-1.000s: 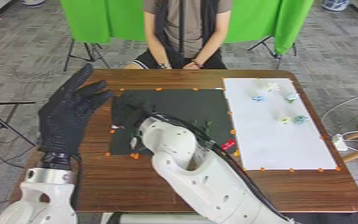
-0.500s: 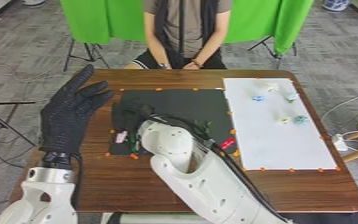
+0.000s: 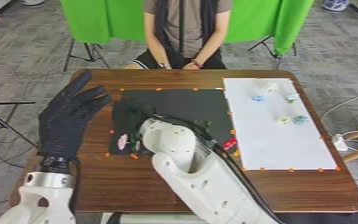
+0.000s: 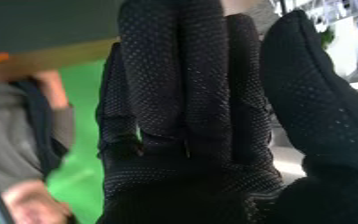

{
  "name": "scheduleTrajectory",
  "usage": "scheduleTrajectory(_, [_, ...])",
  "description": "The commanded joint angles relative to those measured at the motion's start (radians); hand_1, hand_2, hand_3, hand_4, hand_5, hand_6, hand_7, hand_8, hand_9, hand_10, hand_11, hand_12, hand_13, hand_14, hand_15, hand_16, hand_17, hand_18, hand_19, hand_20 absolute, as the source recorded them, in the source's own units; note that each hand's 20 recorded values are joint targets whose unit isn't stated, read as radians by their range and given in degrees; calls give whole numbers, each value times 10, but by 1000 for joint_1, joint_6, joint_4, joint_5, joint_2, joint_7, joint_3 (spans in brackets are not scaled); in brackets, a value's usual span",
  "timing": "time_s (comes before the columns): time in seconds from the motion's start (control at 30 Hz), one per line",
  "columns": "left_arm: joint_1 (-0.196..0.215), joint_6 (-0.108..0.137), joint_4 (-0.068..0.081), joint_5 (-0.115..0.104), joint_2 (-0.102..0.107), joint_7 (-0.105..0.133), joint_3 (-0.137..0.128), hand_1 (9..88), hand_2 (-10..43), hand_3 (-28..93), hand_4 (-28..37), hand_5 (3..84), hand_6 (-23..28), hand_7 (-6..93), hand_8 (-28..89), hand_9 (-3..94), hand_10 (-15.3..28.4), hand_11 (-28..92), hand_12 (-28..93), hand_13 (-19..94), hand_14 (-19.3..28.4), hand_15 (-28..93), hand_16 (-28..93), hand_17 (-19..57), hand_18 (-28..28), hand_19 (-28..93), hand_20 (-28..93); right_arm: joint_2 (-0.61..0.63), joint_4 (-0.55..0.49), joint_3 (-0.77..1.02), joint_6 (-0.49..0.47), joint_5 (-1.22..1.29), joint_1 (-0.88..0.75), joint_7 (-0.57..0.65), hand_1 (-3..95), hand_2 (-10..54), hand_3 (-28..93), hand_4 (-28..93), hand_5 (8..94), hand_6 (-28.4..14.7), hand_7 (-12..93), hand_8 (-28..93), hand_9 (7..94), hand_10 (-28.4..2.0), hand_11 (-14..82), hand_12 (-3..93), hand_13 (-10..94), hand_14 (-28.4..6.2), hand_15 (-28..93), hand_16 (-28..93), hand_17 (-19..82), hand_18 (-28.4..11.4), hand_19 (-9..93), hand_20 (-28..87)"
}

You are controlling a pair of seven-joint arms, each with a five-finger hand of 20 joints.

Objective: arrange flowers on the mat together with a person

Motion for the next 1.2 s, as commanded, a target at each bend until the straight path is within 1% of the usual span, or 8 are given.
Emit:
scheduleTrajectory(0.03, [97, 39, -8, -22, -19, 24, -20, 208, 85, 771, -283, 362, 89, 109, -90, 383, 223, 266, 105, 303, 283, 508, -105, -54, 263, 669, -88, -54, -163, 241, -143, 659, -30, 269, 349, -95, 717, -283, 668, 21, 117, -130, 790, -127, 219, 149, 676, -120, 509, 104, 169, -200, 690, 117])
scheduleTrajectory(0.17, [110, 50, 4, -31, -31, 21, -19, 209, 85, 770, -283, 362, 89, 108, -90, 377, 221, 262, 104, 297, 282, 505, -106, -55, 262, 667, -87, 14, -278, 372, -93, 1035, -92, 357, 284, -86, 711, -283, 606, -2, 115, -129, 710, -155, 181, 128, 603, -159, 464, 83, 145, -211, 676, 120])
scheduleTrajectory(0.33, [132, 27, 12, -18, -68, -18, -40, 208, 85, 771, -283, 364, 91, 107, -90, 369, 217, 255, 102, 289, 278, 492, -107, -59, 255, 648, -89, 114, -381, 490, 36, 1294, -210, 376, 231, -26, 728, -283, 547, -11, 112, -127, 642, -169, 162, 121, 543, -191, 431, 77, 113, -224, 634, 121])
scheduleTrajectory(0.63, [149, 5, 25, -6, -107, -20, -58, 202, 84, 767, -283, 362, 86, 100, -91, 357, 208, 224, 95, 284, 272, 465, -103, -66, 249, 612, -82, 277, -519, 643, 344, 1681, -570, 149, 155, 81, 779, -283, 430, -3, 100, -120, 504, -182, 115, 110, 415, -223, 342, 87, 39, -215, 492, 116])
scheduleTrajectory(0.8, [143, -8, 41, -7, -125, -30, -53, 195, 83, 766, -283, 336, 64, 96, -91, 336, 190, 192, 95, 277, 265, 438, -96, -68, 246, 590, -66, 319, -535, 673, 321, 1705, -670, 102, 135, 100, 785, -283, 377, 22, 93, -118, 457, -175, 87, 109, 379, -227, 300, 100, 23, -211, 460, 128])
scheduleTrajectory(0.9, [140, -35, 47, -1, -145, -65, -67, 192, 83, 765, -283, 333, 60, 96, -92, 336, 190, 186, 97, 276, 264, 430, -92, -68, 247, 586, -58, 334, -540, 671, 335, 1721, -699, 76, 118, 117, 781, -283, 353, 32, 94, -117, 445, -169, 75, 111, 368, -228, 278, 116, 17, -210, 447, 140])
scheduleTrajectory(1.07, [155, -82, 51, 23, -173, -112, -115, 188, 85, 759, -283, 331, 57, 92, -90, 356, 199, 197, 103, 302, 276, 466, -88, -45, 275, 659, -35, 327, -536, 674, 319, 1699, -704, 57, 113, 124, 779, -283, 359, 30, 99, -120, 466, -171, 87, 115, 381, -232, 306, 129, 16, -209, 449, 150])
scheduleTrajectory(1.2, [160, -99, 49, 69, -196, -152, -142, 185, 85, 756, -283, 329, 57, 90, -90, 358, 200, 199, 102, 308, 279, 472, -92, -30, 282, 684, -47, 318, -534, 676, 307, 1687, -700, 51, 107, 132, 777, -283, 365, 27, 99, -120, 471, -174, 90, 116, 388, -230, 314, 127, 17, -209, 451, 155])
